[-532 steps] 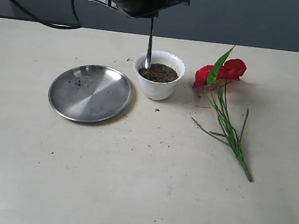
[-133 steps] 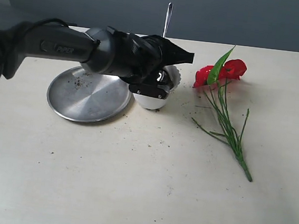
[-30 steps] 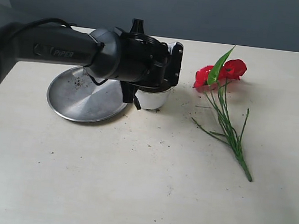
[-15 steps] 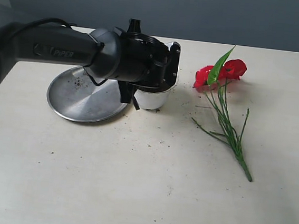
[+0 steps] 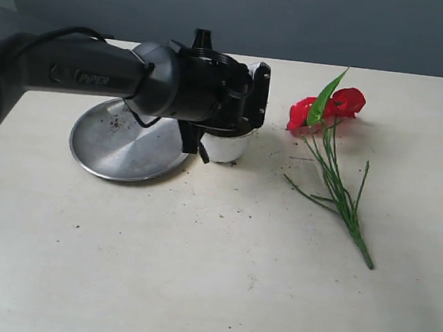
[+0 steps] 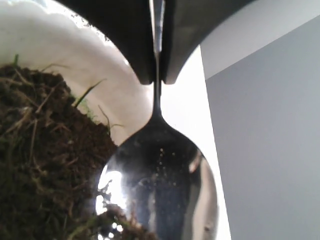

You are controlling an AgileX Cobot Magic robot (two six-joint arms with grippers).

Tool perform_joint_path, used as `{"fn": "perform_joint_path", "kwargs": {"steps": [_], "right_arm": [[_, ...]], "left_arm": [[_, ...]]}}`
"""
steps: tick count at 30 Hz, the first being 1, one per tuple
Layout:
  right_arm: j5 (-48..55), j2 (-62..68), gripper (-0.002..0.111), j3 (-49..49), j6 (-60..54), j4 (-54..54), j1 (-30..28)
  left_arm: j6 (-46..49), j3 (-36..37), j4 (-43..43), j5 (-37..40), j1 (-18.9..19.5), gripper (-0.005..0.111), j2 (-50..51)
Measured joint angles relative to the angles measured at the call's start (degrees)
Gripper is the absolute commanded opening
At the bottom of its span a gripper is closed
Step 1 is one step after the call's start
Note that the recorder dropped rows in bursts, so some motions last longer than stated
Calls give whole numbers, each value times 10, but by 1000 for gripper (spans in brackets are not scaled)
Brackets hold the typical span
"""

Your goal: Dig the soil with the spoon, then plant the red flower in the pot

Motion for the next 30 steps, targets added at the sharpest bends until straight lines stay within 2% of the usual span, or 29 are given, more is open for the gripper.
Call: {"fn": "perform_joint_path", "kwargs": {"steps": [9, 12, 18, 30], "right_arm": [[0, 0, 0, 0, 0, 0, 0], [0, 0, 0, 0, 0, 0, 0], [0, 0, 0, 0, 0, 0, 0], [0, 0, 0, 0, 0, 0, 0]], "left_arm": [[-3, 0, -32, -42, 0, 0, 0], [-33, 0, -54, -51, 0, 0, -3], [-110, 0, -64, -54, 0, 0, -6], [-127, -2, -142, -41, 3, 0, -15]]}}
